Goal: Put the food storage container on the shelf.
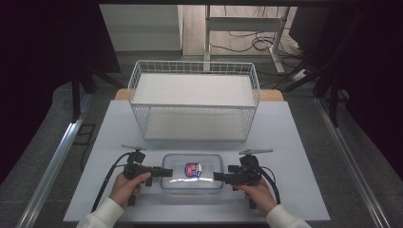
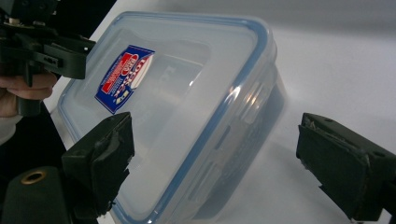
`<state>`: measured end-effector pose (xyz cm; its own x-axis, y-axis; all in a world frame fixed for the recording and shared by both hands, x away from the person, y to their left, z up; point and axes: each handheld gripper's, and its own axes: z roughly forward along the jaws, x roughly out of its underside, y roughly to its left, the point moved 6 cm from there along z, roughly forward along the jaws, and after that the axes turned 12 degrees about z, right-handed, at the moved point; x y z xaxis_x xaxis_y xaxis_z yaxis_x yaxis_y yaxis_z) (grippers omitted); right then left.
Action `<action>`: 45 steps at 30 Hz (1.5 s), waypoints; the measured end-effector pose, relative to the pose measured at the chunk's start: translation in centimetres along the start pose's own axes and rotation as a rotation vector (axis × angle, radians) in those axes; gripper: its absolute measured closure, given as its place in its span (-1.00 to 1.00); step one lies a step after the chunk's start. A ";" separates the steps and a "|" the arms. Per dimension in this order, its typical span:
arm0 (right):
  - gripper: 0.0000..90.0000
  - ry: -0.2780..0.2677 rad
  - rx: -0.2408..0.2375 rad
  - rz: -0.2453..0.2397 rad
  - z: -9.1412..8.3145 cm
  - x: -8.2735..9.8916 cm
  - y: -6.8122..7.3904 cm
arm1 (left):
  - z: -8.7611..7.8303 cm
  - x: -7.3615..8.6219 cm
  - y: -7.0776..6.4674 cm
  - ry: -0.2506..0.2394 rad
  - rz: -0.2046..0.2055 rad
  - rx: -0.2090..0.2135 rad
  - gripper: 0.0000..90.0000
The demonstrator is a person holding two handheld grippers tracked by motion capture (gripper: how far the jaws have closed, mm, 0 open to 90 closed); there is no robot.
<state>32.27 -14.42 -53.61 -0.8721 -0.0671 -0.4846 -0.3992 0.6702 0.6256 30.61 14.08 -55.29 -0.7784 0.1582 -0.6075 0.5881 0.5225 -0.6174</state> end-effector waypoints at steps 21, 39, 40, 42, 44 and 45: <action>-0.36 0.111 -0.106 0.224 1.0 -0.2 -0.3 | -0.2 -0.1 0.0 -0.014 -0.010 -0.013 -0.11; 0.06 0.084 -0.144 0.258 -0.7 0.0 -0.1 | -1.2 0.3 -1.0 -0.054 0.035 -0.010 0.06; 0.06 0.081 -0.143 0.255 -0.8 0.0 0.0 | -1.2 0.3 -1.0 -0.056 0.037 -0.014 0.06; 0.07 0.076 -0.142 0.249 -0.8 0.1 0.0 | -1.3 0.4 -1.1 -0.056 0.042 -0.014 0.07; 0.07 0.074 -0.141 0.245 -0.9 0.2 0.1 | -1.5 0.5 -1.2 -0.066 0.046 0.002 0.12; 0.07 0.074 -0.141 0.245 -0.9 0.2 0.1 | -1.5 0.5 -1.2 -0.066 0.046 0.002 0.14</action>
<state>31.81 -15.01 -53.03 -0.9637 0.0268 -0.2657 -0.2049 0.5641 0.7999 29.23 14.84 -54.09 -0.7342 0.1261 -0.6671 0.6236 0.5138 -0.5892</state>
